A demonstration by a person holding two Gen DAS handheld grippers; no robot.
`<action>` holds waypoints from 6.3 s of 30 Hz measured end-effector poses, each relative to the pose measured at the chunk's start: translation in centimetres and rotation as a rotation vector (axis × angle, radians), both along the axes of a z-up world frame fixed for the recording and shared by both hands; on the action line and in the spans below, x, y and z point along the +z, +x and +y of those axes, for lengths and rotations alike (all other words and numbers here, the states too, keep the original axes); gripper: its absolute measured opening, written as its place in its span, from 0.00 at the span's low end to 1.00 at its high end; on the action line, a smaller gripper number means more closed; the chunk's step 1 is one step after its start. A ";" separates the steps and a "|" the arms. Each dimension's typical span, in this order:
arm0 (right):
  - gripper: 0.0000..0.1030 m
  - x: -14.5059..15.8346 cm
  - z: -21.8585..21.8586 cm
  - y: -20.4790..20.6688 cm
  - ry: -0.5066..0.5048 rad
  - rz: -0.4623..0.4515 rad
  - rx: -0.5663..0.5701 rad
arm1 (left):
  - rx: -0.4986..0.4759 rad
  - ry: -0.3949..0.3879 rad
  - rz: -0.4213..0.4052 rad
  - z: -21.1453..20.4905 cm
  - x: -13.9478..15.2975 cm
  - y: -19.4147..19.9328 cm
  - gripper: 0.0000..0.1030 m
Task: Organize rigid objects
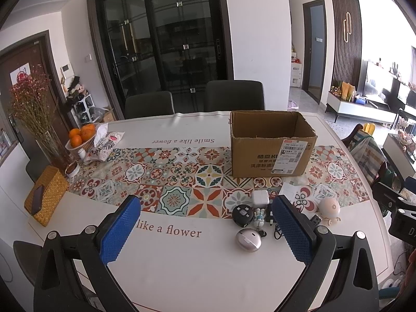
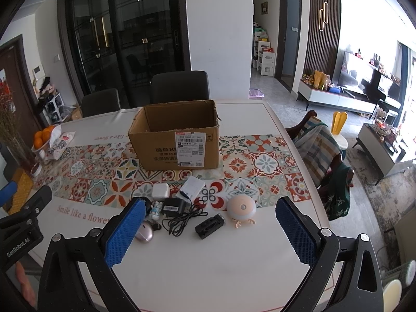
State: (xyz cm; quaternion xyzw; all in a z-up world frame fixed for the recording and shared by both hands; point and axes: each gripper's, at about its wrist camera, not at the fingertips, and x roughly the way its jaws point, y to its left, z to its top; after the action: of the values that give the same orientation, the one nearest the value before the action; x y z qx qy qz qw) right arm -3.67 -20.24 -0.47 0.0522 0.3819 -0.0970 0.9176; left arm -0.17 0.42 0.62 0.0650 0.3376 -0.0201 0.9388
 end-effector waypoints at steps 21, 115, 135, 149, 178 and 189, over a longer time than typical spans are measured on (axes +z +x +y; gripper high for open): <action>0.98 0.0 0.1 0.1 0.003 0.000 0.004 | -0.001 -0.006 0.003 0.2 0.0 0.0 1.00; 0.98 -21.9 -2.1 9.8 0.212 0.611 0.043 | -0.192 -0.026 0.780 -6.0 -25.1 12.5 0.86; 0.98 -22.1 -2.0 10.6 0.197 0.623 0.081 | -0.170 -0.039 0.761 -6.6 -26.0 12.9 0.59; 0.96 -21.9 -3.7 10.8 0.248 0.615 0.140 | -0.179 -0.077 0.666 -7.4 -21.5 10.5 0.58; 0.75 -24.7 -0.5 14.6 0.043 0.699 0.410 | -0.074 -0.120 0.660 -8.0 -21.8 9.5 0.58; 0.74 -23.2 -1.3 13.7 0.124 0.663 0.334 | -0.126 -0.100 0.608 -8.2 -19.8 9.7 0.58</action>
State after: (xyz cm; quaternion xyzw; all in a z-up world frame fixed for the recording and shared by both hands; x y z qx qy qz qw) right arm 10.01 -21.51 -23.63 0.0105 0.6666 0.0659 0.7424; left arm 9.50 -7.78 -19.23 0.0305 0.5967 -0.1135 0.7938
